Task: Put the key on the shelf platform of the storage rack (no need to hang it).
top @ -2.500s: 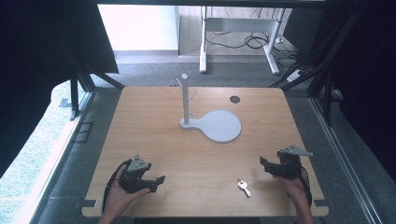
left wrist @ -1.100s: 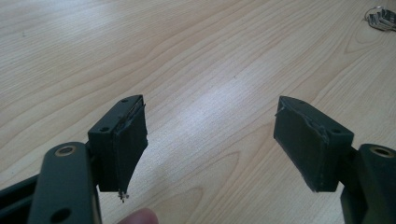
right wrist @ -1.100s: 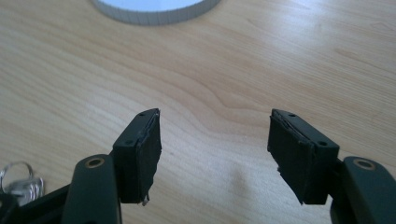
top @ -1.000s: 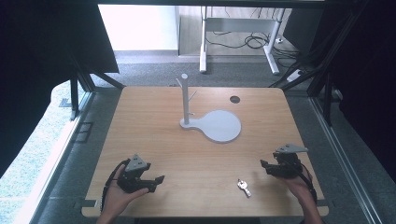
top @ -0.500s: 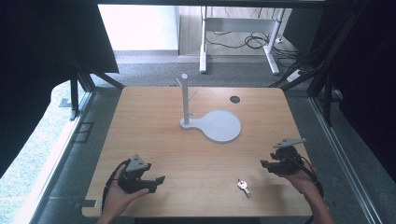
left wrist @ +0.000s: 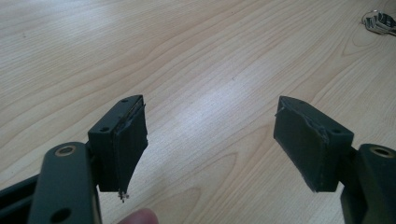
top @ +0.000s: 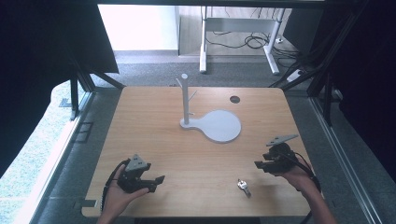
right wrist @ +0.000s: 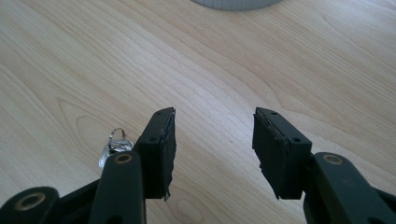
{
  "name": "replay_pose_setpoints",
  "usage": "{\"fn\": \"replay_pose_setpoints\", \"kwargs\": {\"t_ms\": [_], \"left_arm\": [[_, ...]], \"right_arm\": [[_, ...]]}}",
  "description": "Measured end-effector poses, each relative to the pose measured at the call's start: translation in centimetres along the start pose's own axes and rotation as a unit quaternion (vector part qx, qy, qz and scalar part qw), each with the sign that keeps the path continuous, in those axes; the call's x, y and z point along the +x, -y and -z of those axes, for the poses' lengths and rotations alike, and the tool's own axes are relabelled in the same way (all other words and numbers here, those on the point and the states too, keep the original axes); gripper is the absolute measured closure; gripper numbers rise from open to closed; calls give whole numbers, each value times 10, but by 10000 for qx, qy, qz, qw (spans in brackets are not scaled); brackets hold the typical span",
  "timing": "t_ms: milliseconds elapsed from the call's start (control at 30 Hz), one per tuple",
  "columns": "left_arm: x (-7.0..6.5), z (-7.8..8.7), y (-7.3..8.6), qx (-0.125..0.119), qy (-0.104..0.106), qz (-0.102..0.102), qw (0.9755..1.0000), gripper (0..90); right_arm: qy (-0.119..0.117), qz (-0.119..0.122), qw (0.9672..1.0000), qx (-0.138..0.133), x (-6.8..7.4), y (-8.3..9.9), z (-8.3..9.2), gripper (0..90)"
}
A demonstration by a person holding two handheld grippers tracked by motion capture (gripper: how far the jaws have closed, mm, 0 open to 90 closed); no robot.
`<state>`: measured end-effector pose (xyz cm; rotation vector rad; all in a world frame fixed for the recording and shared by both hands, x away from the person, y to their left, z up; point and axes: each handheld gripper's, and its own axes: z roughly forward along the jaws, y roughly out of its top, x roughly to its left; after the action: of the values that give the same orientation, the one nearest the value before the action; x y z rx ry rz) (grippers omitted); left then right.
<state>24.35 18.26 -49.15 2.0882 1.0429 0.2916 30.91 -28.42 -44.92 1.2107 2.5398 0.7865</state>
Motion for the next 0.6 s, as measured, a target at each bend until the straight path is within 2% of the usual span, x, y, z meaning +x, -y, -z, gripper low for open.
{"fn": "replay_pose_setpoints", "kwargs": {"t_ms": [133, 267, 600], "left_arm": [[0, 1, 0, -14, -4, 4, 10000, 260], [1, 1, 0, -29, -40, 12, 10000, 260], [2, 0, 1, -26, -35, 7, 10000, 261]], "right_arm": [[-27, 115, 9999, 62, 5, -3, 0, 506], [-101, 278, 9992, 253, 14, -6, -5, 521], [-433, 311, 9971, 552, 25, -8, -16, 579]]}}
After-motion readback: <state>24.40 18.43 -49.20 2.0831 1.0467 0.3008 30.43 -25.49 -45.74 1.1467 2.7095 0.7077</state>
